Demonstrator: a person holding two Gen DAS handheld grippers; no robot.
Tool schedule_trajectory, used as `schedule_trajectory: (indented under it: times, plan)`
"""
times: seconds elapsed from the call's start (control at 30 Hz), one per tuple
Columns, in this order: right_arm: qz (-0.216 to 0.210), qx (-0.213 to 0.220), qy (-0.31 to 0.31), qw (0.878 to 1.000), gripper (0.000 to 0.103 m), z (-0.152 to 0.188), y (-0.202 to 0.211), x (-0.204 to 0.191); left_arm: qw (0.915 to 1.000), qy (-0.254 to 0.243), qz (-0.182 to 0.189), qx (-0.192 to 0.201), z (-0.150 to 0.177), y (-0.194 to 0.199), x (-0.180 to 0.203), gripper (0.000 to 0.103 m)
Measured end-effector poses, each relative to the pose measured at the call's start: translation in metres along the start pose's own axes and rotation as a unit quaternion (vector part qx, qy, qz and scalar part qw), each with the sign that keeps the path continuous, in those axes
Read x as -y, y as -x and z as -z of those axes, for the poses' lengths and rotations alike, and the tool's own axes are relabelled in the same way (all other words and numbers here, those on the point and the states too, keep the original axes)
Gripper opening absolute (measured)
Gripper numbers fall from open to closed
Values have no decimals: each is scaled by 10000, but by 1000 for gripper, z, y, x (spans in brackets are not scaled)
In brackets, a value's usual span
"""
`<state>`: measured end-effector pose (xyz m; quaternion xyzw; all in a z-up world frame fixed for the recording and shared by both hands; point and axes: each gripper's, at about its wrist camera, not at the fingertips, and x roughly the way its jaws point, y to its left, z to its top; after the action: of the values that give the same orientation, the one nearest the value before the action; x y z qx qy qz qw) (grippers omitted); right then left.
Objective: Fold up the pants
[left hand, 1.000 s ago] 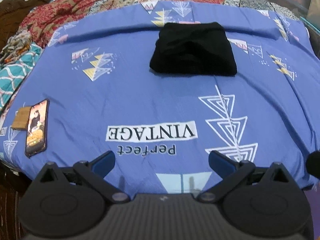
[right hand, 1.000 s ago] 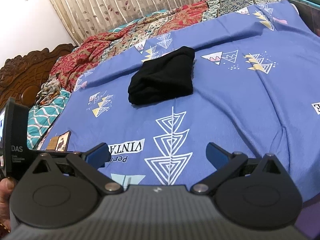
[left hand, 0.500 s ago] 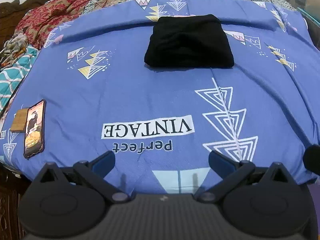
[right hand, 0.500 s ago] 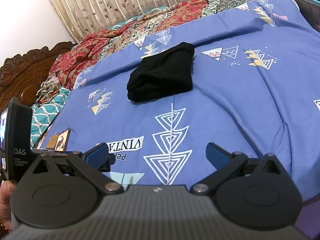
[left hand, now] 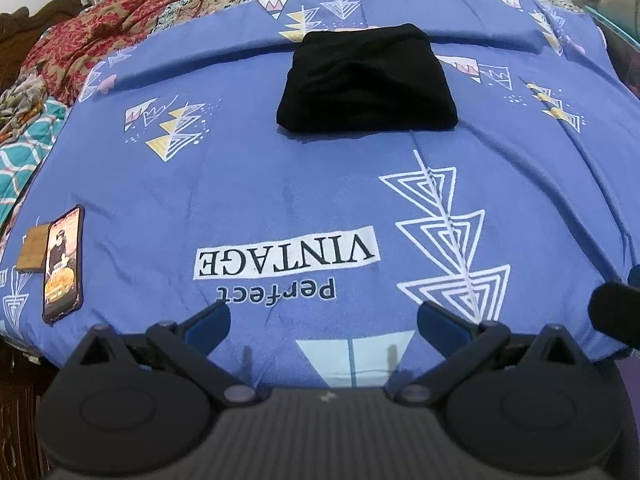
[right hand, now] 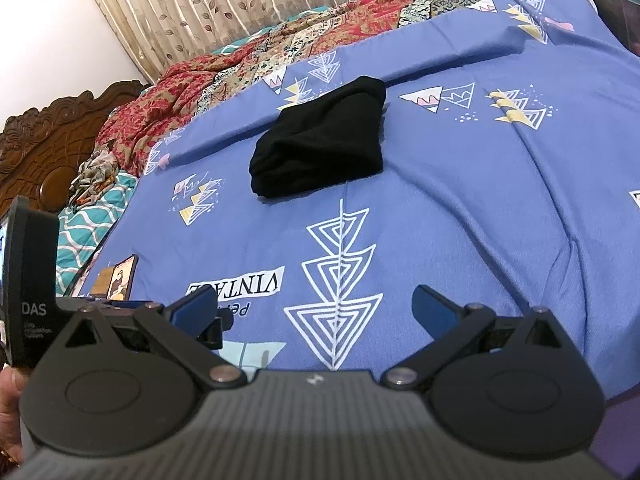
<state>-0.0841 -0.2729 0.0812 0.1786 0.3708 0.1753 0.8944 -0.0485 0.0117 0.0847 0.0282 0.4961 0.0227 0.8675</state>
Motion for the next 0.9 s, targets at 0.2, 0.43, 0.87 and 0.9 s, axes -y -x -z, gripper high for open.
schedule_trajectory:
  times: [0.2, 0.43, 0.87, 0.9]
  plan:
    - [-9, -25, 4, 10000, 103, 0, 0, 2, 10000, -1, 39, -22, 0, -1, 0, 103]
    - [-20, -53, 6, 10000, 103, 0, -1, 4, 10000, 32, 48, -65, 1, -2, -1, 103]
    - [-26, -75, 2, 10000, 103, 0, -1, 5, 9998, 60, 73, -162, 3, -7, -1, 103]
    - [-25, -75, 3, 10000, 103, 0, -1, 5, 9998, 62, 75, -167, 3, -7, -1, 103]
